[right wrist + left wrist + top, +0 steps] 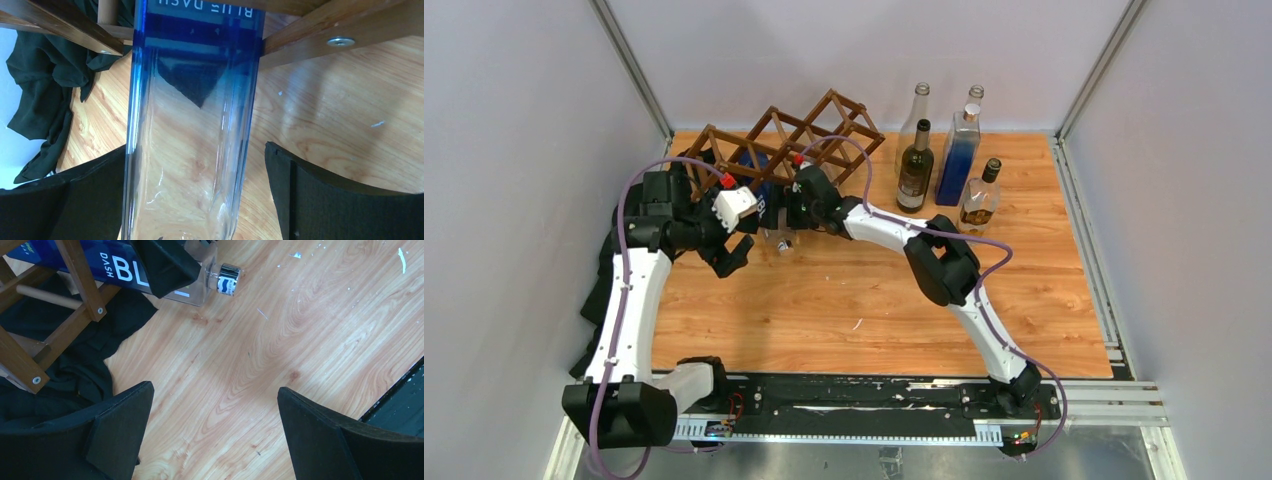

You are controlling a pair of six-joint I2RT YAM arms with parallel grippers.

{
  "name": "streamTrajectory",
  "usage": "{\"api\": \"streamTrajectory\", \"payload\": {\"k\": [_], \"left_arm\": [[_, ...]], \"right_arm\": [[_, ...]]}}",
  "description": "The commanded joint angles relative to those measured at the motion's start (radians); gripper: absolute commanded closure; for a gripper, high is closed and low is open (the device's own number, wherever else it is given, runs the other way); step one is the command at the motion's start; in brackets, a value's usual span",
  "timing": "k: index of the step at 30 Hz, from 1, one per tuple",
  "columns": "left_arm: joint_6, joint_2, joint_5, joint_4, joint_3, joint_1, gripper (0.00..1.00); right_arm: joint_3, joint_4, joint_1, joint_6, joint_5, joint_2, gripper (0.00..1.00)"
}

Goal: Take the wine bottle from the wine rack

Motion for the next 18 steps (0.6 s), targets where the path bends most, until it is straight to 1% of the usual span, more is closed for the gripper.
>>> {"api": "streamTrajectory", "payload": {"k": [1, 5, 9, 12, 13, 16, 18], "left_arm": [[0.010, -0.021, 0.022, 0.001, 0.003, 0.006, 0.00], [0.012, -0.025, 0.021, 0.000, -0.005, 0.006, 0.00], [0.017, -0.040, 0.022, 0.000, -0.010, 0.006, 0.00], [0.027, -0.051, 0.015, 0.000, -0.019, 0.006, 0.00], [0.035, -0.055, 0.012, 0.000, -0.021, 0.004, 0.00], [0.053, -0.061, 0.003, 0.000, -0.027, 0.006, 0.00], [0.066, -0.061, -0.001, 0.000, -0.031, 0.005, 0.00]], "right_arm": [[0.009, 0.071, 0.016, 0.031, -0.021, 0.019, 0.01], [-0.002, 0.081, 0.016, 0.033, -0.027, 0.014, 0.09], [-0.032, 0.092, 0.015, 0.036, -0.025, -0.011, 0.22], [-0.071, 0.117, 0.014, 0.045, -0.026, -0.044, 0.38], [-0.093, 0.132, 0.016, 0.048, -0.027, -0.063, 0.44], [-0.148, 0.168, 0.017, 0.050, -0.030, -0.116, 0.59], [-0.186, 0.187, 0.018, 0.051, -0.032, -0.153, 0.74]]}}
